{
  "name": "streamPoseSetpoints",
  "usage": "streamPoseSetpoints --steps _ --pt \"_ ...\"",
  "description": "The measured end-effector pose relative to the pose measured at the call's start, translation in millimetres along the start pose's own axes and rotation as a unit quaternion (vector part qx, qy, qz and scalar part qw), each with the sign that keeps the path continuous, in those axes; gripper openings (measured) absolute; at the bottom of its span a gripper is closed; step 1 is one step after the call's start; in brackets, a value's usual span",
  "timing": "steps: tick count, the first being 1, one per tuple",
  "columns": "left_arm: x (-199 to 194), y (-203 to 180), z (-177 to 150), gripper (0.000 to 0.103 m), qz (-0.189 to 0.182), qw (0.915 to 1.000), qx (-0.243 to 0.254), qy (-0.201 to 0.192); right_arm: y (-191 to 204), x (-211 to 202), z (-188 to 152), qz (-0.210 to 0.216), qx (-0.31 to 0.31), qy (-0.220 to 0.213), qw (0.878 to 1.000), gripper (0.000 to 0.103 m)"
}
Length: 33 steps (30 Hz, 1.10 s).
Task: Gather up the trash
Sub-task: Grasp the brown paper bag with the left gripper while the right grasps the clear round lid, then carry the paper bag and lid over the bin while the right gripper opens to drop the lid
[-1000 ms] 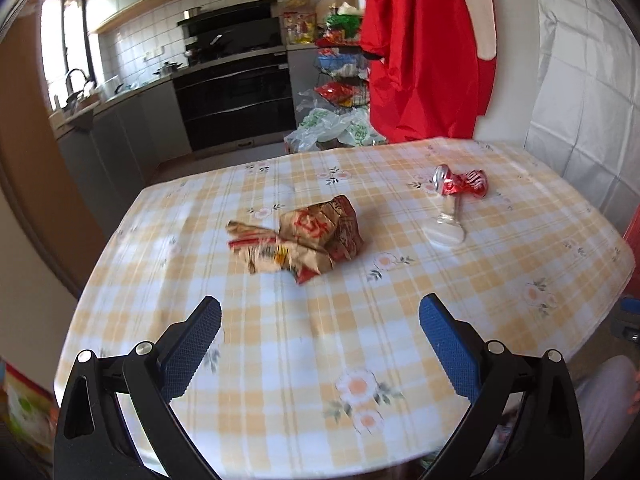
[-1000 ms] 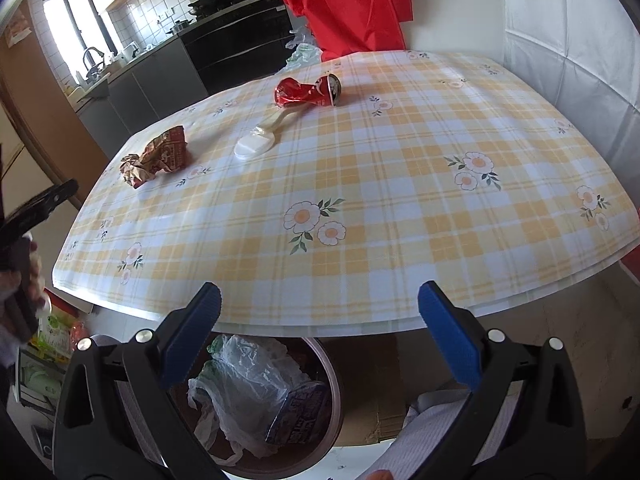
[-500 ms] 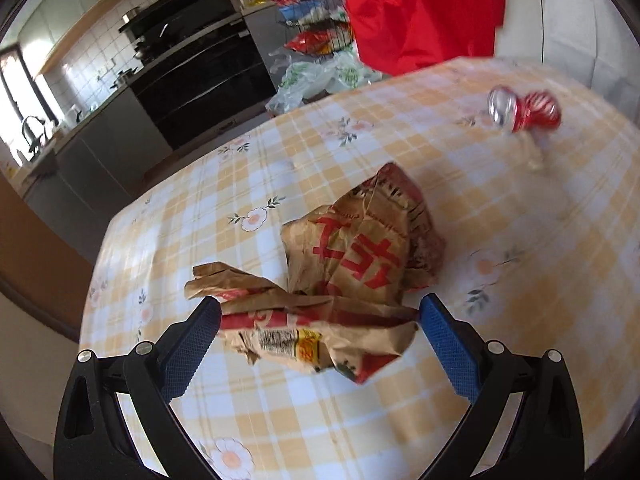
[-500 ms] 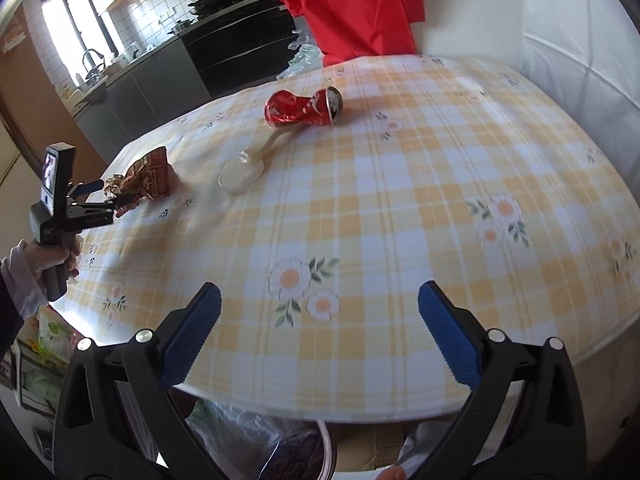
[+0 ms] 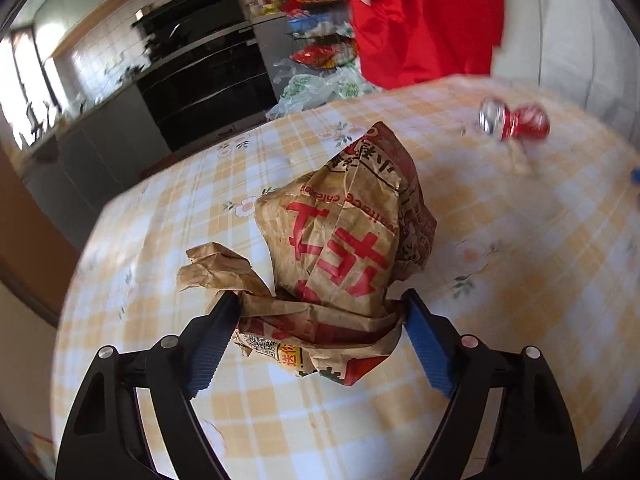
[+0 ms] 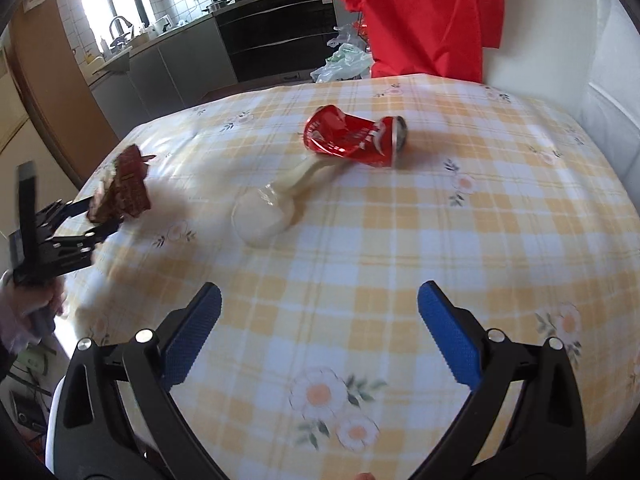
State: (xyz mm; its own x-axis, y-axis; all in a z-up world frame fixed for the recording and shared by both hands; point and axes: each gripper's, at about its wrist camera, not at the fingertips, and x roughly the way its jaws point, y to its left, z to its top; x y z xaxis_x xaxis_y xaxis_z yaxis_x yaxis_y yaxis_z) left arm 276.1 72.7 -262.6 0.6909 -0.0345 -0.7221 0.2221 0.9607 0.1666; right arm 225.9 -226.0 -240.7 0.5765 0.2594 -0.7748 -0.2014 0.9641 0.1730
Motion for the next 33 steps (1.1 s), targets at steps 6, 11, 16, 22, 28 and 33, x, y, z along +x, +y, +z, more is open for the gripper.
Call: streamPoseSetpoints --steps 6,11,16,22,28,33 --pt "-43.5 4.3 -12.0 0.079 -0.043 0.9919 -0.111 -0.042 54.3 63.4 27.7 -0.007 -0.048 0.017 0.999 0.096" --pt "-67.3 -14.3 -22.7 0.078 -0.071 0.9893 -0.116 -0.055 68.3 107.0 47.8 -0.039 -0.048 0.060 0.996 0.085" --pt "-80.3 -7.9 -27.8 0.077 -0.085 0.9818 -0.157 -0.066 68.2 122.1 55.2 -0.063 -0.036 0.076 0.994 0.085" --pt "-98.3 -5.8 -39.4 0.076 -0.073 0.9794 -0.170 -0.082 67.3 117.9 53.1 -0.055 -0.051 0.077 0.994 0.066" --pt "-110.0 -1.6 -54.9 0.076 -0.077 0.9716 -0.209 -0.080 76.6 99.4 33.6 -0.035 -0.077 0.085 0.993 0.064" --pt "-127.5 -3.7 -61.5 0.076 -0.076 0.9706 -0.211 -0.086 82.8 75.7 16.1 -0.011 -0.081 0.074 0.994 0.064"
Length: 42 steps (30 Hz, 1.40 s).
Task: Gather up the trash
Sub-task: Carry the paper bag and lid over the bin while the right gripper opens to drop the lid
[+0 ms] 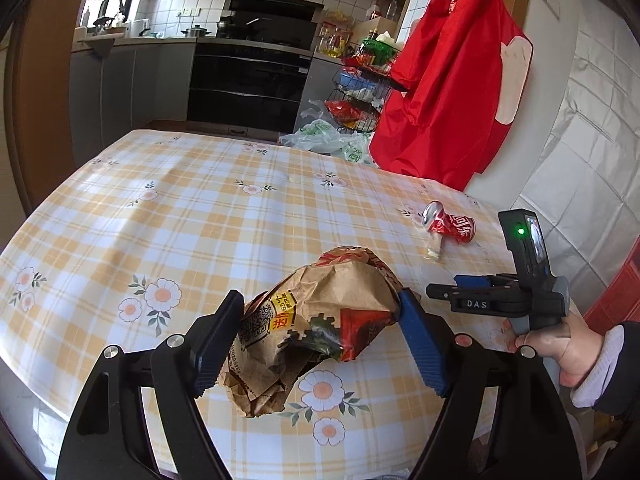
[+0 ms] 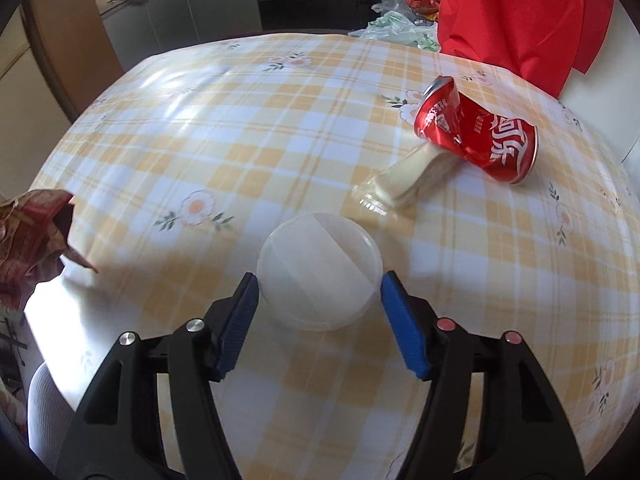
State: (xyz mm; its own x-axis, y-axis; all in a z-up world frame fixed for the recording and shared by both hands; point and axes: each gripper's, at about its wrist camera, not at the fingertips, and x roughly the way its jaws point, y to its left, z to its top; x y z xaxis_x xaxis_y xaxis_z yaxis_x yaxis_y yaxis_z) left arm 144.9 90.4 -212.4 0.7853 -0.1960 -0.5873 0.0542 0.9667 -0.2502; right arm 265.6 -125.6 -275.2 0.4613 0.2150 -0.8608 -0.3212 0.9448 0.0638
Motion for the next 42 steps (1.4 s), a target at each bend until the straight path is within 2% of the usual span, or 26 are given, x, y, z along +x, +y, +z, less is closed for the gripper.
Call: streamPoseSetpoints --steps 11,15,22,27,35,39,42 --pt "-46.7 -19.9 5.3 0.076 -0.011 0.9996 0.008 -0.023 14.5 -87.1 -45.4 0.059 0.034 -0.064 0.996 0.064" --pt "-65.8 -30.9 5.3 0.076 -0.018 0.9993 0.012 -0.031 20.2 -125.6 -63.1 0.047 0.008 -0.096 0.994 0.064" --pt "-97.6 -51.8 0.4 0.076 -0.034 0.9985 0.024 -0.037 14.9 -190.0 -104.1 0.052 0.009 -0.142 0.988 0.064" --pt "-116.3 -65.8 -8.5 0.076 -0.039 0.9979 0.031 -0.040 6.4 -218.6 -129.7 0.059 0.028 -0.159 0.985 0.064" --pt "-151.4 -86.7 -33.4 0.076 -0.055 0.9963 0.049 -0.044 14.1 -260.0 -168.7 0.055 0.019 -0.187 0.981 0.064" --pt "-162.8 -88.2 -43.2 0.076 -0.052 0.9964 0.062 -0.028 21.9 -274.9 -189.2 0.075 0.026 -0.194 0.978 0.064" --pt "-170.3 -83.4 -45.5 0.076 -0.051 0.9964 0.060 -0.032 30.0 -275.5 -197.1 0.076 0.012 -0.190 0.979 0.064"
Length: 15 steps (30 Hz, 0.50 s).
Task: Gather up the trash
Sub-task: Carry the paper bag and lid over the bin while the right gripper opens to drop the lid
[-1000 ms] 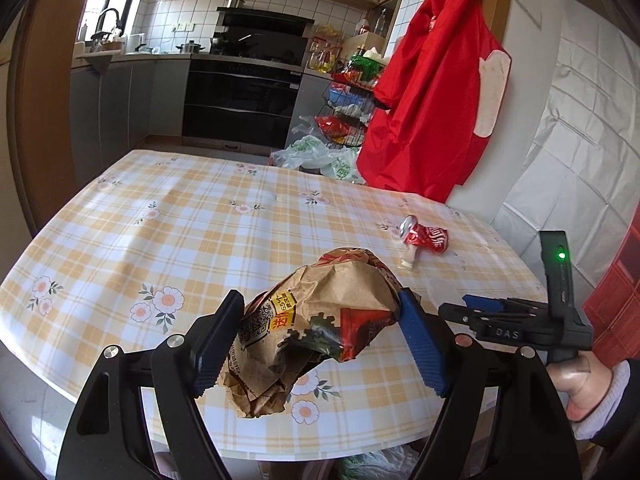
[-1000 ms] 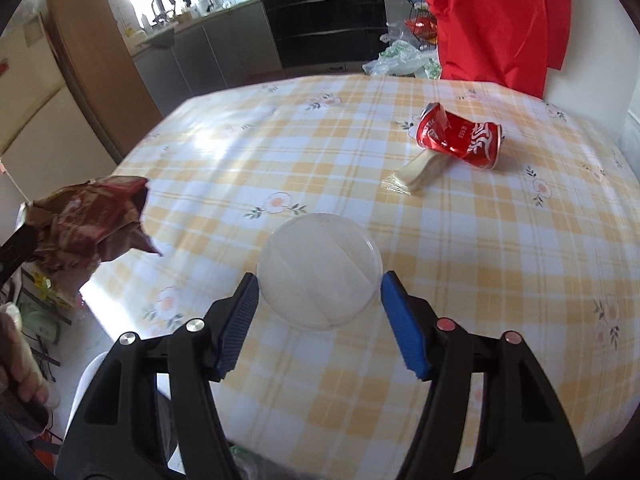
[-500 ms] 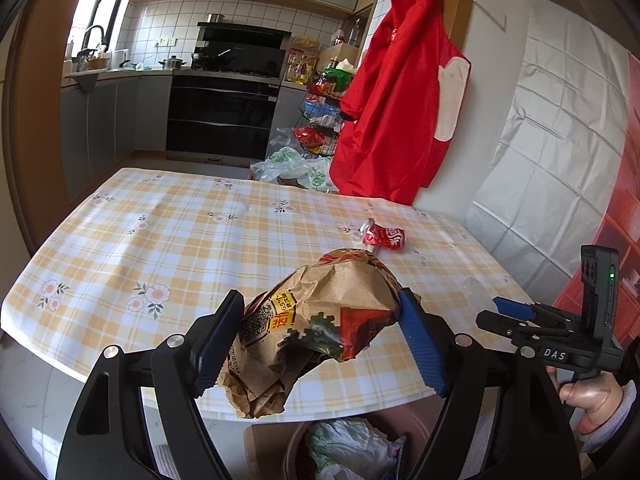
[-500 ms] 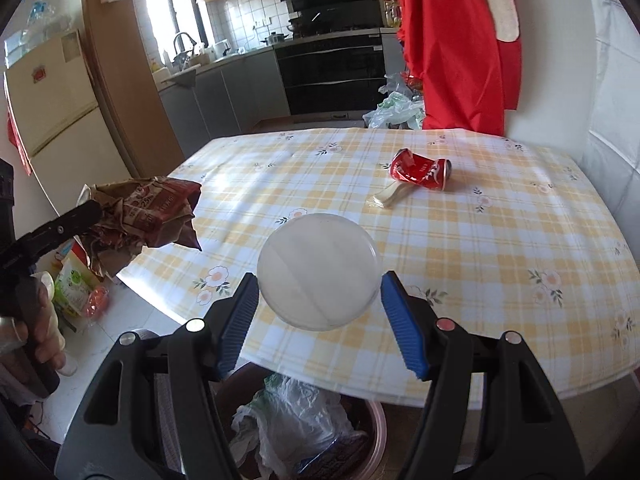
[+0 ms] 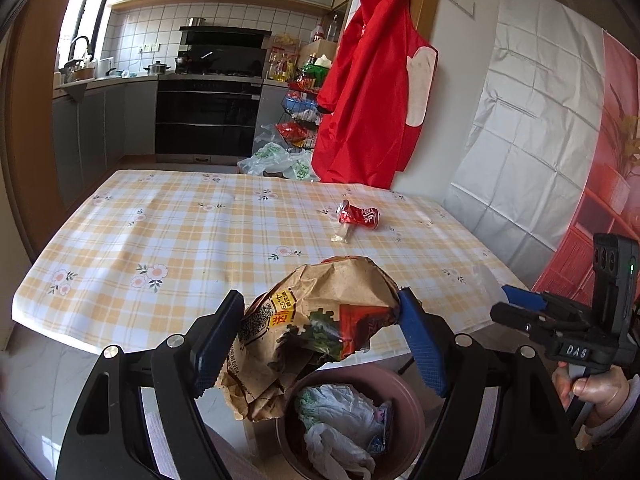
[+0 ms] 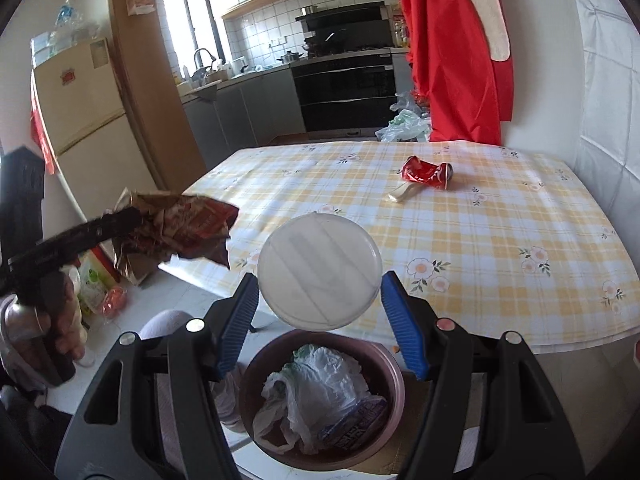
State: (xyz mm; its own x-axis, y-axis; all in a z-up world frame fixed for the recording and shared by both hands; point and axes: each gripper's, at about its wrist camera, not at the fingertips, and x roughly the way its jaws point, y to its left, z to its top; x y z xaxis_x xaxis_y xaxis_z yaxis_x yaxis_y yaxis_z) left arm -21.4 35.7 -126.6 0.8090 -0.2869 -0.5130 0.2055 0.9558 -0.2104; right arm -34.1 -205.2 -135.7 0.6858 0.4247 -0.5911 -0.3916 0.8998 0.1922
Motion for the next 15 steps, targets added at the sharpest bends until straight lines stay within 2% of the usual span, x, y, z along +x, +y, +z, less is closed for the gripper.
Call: streamPoseSetpoints --steps 13,15 --pt "13.4 18.4 -5.8 0.076 0.017 0.9994 -0.025 0.013 20.9 28.5 -13.4 0.020 -0.025 0.035 0.999 0.066" --pt "13.4 19.0 -6.6 0.076 0.018 0.9994 -0.026 0.014 22.9 28.9 -12.5 0.019 -0.027 0.035 0.999 0.074"
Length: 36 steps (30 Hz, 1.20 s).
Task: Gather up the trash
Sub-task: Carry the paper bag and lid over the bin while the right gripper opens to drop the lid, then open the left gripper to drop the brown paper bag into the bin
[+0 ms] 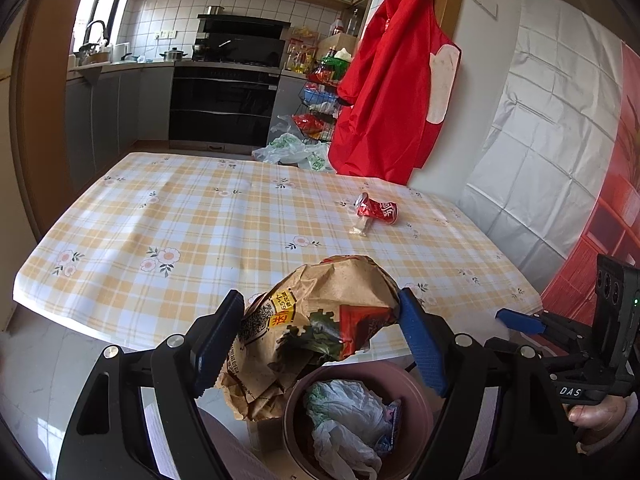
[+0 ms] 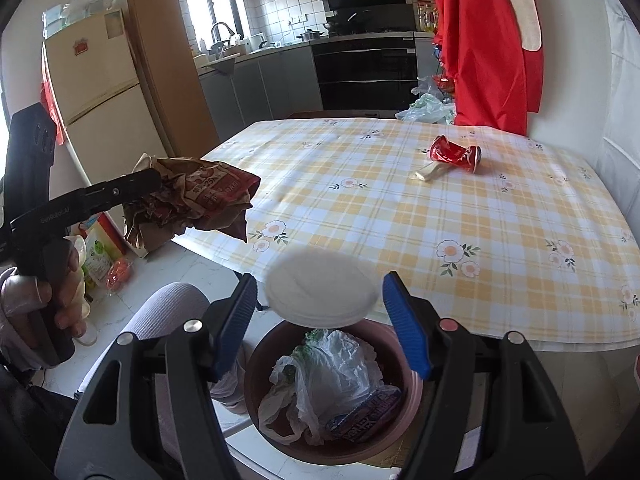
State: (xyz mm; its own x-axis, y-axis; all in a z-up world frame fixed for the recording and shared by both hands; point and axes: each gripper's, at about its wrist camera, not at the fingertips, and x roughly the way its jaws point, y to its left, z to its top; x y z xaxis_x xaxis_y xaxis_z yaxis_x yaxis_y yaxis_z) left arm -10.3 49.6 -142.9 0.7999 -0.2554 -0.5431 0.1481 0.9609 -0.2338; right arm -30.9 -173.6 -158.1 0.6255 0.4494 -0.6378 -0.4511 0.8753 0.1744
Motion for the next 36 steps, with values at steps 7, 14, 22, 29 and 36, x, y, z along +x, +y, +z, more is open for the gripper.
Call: streamPoseSetpoints --steps 7,14,22,29,36 --pt "-7.2 -2.8 0.3 0.076 -0.004 0.9999 0.009 -0.012 -2.4 -26.7 14.3 -0.052 -0.004 -0.061 0.997 0.096" --pt "-13.8 -18.7 3.8 0.076 -0.027 0.9991 0.029 -0.015 -25.0 -57.4 27.3 -0.110 0.028 -0.112 0.987 0.097" --pt "-6.8 -46.4 0.3 0.077 -0.068 0.9956 0.063 0.011 -48.0 -71.9 28.8 -0.129 0.051 -0.132 0.981 0.097" --pt "3.1 -69.6 -4.6 0.077 -0.099 0.9906 0.090 0.030 -57.5 -72.8 24.8 -0.136 0.063 -0.130 0.980 0.097" --pt "18.5 -89.8 -5.2 0.083 -0.112 0.9866 0.112 0.039 -61.9 -72.8 22.9 -0.142 0.069 -0.126 0.979 0.097"
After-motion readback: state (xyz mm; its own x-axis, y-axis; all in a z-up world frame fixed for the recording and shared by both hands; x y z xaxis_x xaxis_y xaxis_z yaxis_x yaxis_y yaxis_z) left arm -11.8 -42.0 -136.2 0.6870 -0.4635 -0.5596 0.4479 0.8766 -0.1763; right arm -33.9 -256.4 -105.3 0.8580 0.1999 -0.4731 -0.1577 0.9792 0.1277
